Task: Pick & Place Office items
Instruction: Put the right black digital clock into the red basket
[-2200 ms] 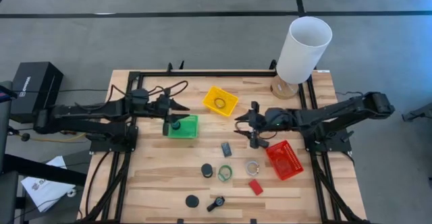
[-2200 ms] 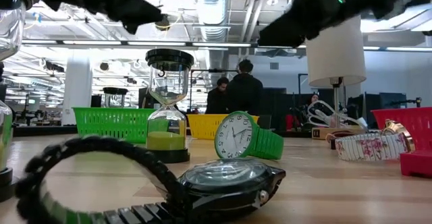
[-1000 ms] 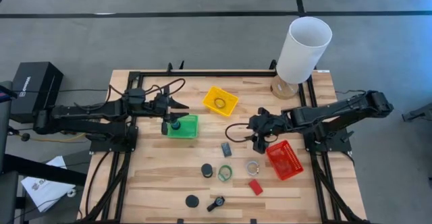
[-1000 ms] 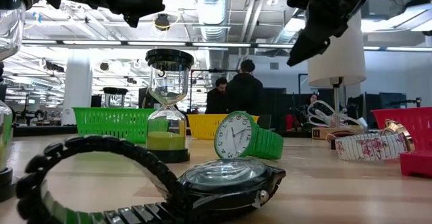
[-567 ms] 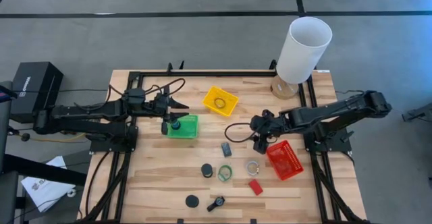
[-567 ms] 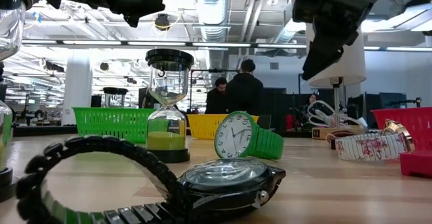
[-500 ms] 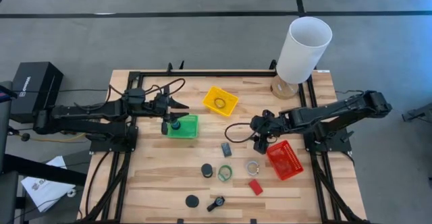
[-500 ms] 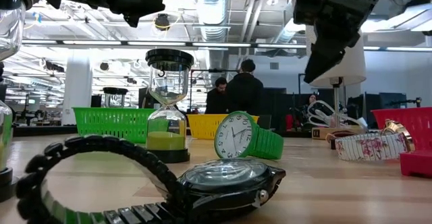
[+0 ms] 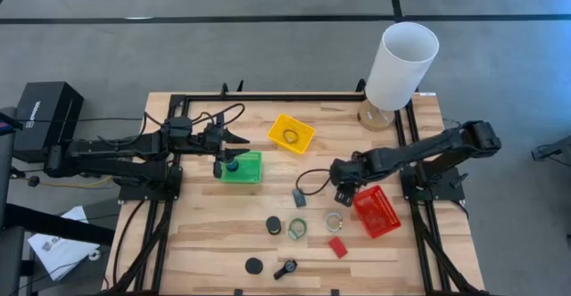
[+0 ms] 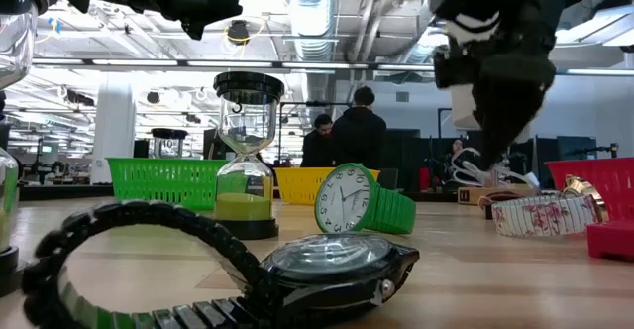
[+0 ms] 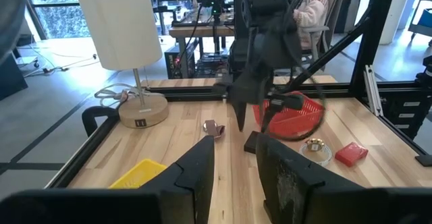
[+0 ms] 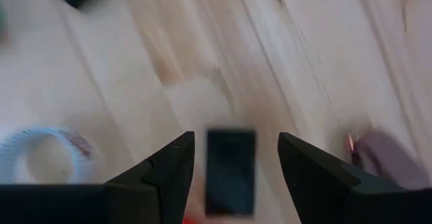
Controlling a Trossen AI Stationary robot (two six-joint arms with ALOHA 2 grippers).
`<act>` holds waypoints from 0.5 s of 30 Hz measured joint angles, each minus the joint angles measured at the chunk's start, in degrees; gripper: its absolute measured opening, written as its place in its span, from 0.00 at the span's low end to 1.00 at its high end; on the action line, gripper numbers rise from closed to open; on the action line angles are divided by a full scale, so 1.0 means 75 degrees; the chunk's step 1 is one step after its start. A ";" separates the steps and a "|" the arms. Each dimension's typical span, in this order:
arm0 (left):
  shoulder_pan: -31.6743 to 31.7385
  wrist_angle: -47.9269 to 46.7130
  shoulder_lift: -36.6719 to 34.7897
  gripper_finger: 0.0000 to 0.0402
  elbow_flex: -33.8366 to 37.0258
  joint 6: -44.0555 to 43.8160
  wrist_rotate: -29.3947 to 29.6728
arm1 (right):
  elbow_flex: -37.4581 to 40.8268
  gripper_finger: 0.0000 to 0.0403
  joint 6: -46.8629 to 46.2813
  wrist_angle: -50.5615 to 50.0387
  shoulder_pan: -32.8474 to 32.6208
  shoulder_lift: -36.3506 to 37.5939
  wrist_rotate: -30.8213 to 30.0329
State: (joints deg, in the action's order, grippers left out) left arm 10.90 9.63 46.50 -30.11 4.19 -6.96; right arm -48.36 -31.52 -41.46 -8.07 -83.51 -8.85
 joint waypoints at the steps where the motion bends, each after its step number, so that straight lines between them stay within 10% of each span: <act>1: 0.0000 0.0000 0.0000 0.26 0.0000 0.0000 0.0001 | -0.0001 0.51 -0.0211 -0.0083 0.0029 -0.0057 0.0036; 15: 0.0000 0.0109 0.0000 0.26 0.0000 -0.0032 0.0001 | -0.0003 0.52 -0.0895 -0.0610 0.0095 -0.0276 0.0623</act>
State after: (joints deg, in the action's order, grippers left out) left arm 10.90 10.45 46.50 -30.11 3.95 -6.95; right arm -48.38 -38.23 -46.03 -7.36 -85.58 -4.17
